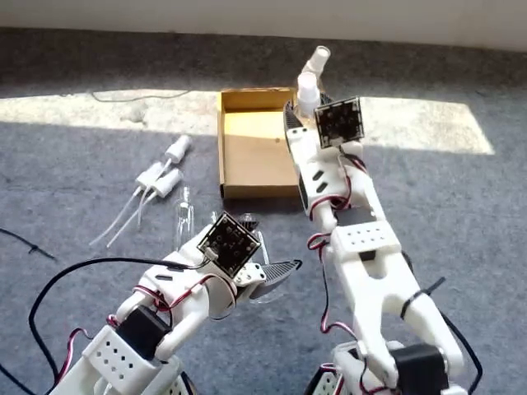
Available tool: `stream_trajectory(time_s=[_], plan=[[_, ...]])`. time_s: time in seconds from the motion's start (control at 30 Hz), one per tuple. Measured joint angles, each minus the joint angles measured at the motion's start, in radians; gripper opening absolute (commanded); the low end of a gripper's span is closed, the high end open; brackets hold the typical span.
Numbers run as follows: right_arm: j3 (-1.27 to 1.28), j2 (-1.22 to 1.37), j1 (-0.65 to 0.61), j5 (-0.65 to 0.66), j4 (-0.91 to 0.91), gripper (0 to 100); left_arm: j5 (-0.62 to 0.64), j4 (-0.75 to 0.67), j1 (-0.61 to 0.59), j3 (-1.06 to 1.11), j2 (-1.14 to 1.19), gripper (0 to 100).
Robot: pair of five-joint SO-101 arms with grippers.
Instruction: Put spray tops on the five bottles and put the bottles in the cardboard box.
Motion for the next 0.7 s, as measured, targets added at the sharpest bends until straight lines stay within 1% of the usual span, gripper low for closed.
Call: stream_trajectory(time_s=[0.17, 0.27, 0.37, 0.43, 0.7], plan=[[-0.046, 0.196, 0.003, -0.002, -0.138, 0.4, 0.0, 0.0, 0.002, 0.0, -0.002, 30], [-0.08, 0.27, 0.021, -0.078, -0.186, 0.4, 0.0, 0.0, 0.002, 0.0, -0.002, 30], [-0.138, 0.33, 0.058, -0.164, -0.198, 0.4, 0.0, 0.0, 0.002, 0.0, -0.002, 30], [-0.186, 0.371, 0.083, -0.19, -0.203, 0.4, 0.0, 0.0, 0.002, 0.0, -0.002, 30], [-0.265, 0.493, 0.089, -0.201, -0.203, 0.4, 0.0, 0.0, 0.002, 0.0, -0.002, 30]])
